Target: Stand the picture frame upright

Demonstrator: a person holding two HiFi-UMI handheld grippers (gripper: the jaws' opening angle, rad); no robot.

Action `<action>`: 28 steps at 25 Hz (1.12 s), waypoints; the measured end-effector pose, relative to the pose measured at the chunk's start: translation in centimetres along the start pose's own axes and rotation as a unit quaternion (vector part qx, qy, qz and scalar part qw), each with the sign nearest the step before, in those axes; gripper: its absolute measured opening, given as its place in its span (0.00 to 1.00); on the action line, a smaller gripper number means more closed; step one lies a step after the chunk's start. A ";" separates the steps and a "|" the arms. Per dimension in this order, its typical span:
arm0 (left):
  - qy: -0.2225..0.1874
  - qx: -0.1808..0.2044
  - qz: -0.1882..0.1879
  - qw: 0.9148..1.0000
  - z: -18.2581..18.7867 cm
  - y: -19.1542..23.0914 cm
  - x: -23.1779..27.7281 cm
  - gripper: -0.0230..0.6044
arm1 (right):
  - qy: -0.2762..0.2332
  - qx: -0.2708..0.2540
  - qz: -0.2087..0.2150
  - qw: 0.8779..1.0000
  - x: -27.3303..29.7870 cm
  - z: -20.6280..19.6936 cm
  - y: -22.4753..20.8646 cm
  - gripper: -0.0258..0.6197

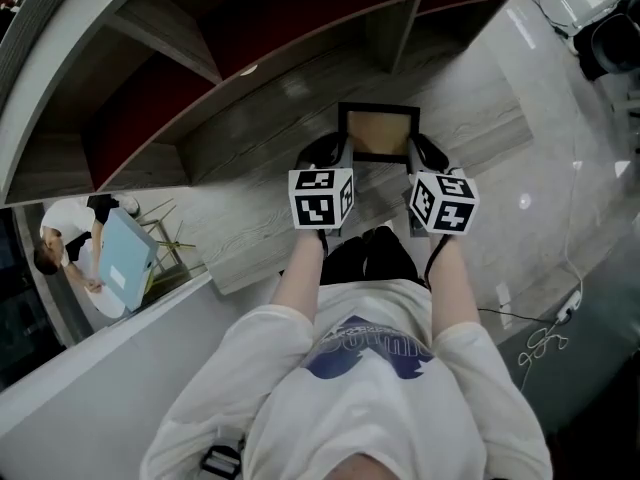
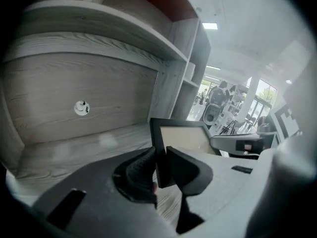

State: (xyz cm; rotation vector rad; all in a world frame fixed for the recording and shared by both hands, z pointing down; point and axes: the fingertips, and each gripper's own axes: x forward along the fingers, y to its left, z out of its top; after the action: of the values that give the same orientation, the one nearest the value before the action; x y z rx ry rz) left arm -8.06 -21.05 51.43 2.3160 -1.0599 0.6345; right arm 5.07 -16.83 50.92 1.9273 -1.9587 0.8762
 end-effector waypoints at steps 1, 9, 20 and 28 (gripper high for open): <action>-0.007 0.006 -0.003 1.000 0.7 -0.2 -0.1 0.16 | -0.010 -0.001 -0.001 1.000 -0.3 0.6 0.0 0.14; -0.040 0.036 -0.011 0.999 4.5 -1.7 0.1 0.16 | -0.059 -0.022 0.007 0.998 -1.2 4.5 -1.0 0.14; -0.068 0.040 0.020 0.997 6.3 -3.5 4.2 0.16 | -0.079 -0.078 0.057 0.992 1.8 7.2 -5.2 0.15; -0.070 0.036 0.049 0.996 5.9 -4.2 7.4 0.17 | -0.080 -0.126 0.097 0.984 4.8 7.4 -7.9 0.15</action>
State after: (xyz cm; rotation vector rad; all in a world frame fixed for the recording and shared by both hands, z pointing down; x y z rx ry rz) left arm 0.76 -26.37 50.35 2.4112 -1.2413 0.5625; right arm 13.95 -24.59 49.71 1.7319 -2.2558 0.4982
